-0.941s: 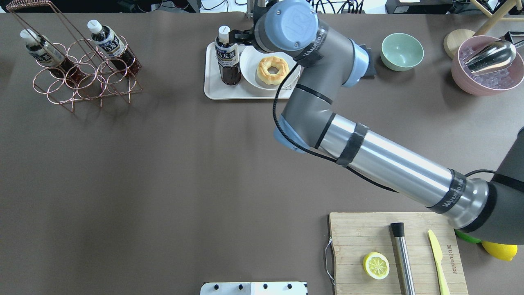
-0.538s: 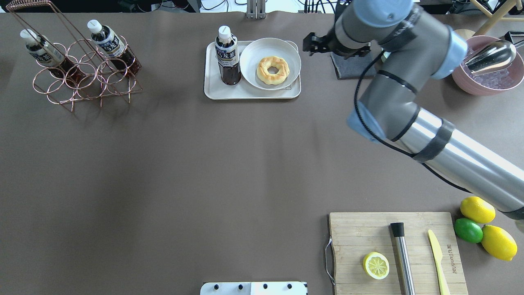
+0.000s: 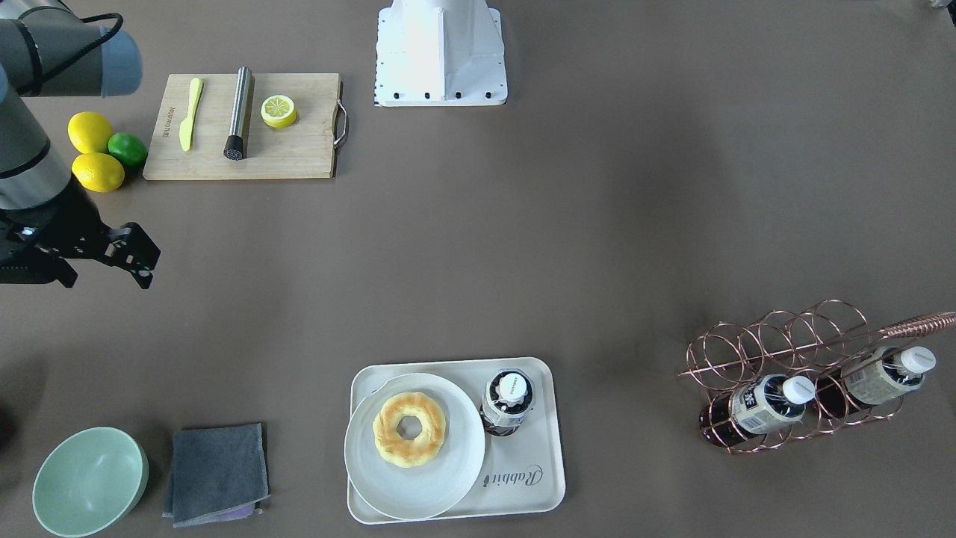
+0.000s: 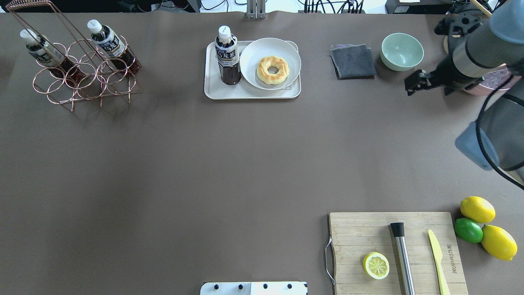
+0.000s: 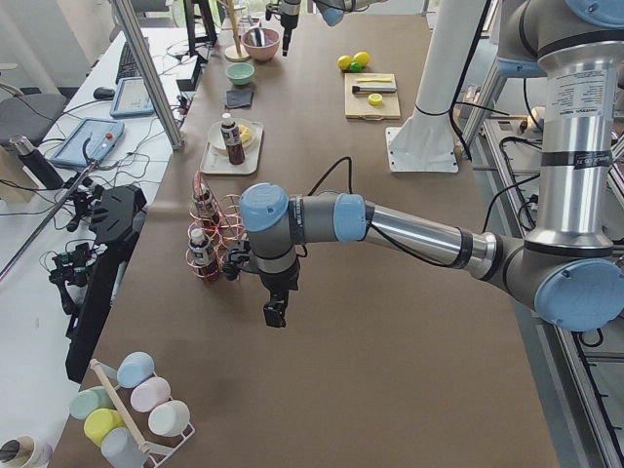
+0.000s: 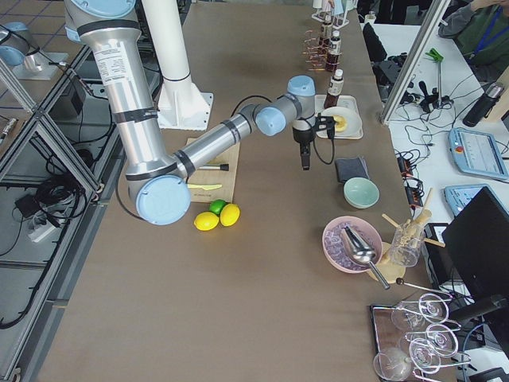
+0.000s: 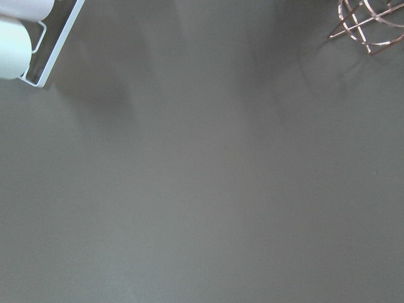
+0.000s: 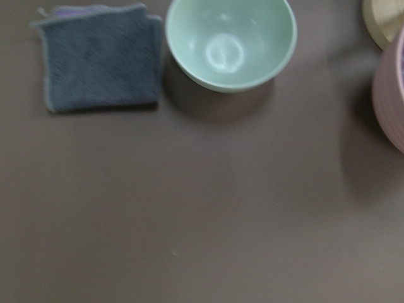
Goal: Place tea on tray
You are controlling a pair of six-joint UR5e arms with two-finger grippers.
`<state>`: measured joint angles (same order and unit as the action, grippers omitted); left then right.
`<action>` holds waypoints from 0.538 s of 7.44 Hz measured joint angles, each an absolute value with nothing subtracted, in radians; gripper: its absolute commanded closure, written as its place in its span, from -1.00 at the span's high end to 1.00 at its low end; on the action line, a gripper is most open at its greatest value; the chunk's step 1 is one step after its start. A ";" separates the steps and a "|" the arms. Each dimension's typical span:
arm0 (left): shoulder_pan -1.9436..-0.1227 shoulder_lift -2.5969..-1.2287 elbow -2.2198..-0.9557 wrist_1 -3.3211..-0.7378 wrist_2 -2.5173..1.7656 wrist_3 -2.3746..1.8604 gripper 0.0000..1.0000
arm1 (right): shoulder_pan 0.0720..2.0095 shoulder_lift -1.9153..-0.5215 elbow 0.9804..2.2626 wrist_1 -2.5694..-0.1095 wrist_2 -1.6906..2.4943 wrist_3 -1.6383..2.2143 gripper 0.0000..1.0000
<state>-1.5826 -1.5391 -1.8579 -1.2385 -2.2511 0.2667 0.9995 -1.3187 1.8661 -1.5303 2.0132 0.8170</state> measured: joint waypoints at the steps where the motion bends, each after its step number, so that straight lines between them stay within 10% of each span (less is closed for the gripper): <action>1: -1.583 -1.523 -1.836 -1.241 -2.244 0.269 0.99 | 1.010 -1.416 1.888 -1.529 2.021 0.800 1.00; 4: -1.581 -1.448 -1.779 -1.333 -2.238 0.270 0.99 | 1.098 -1.571 1.872 -1.539 2.044 0.750 1.00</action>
<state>-1.5806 -1.4484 -1.7792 -1.3332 -2.2382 0.2703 1.0983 -1.5706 1.8718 -1.5393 2.0441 0.7499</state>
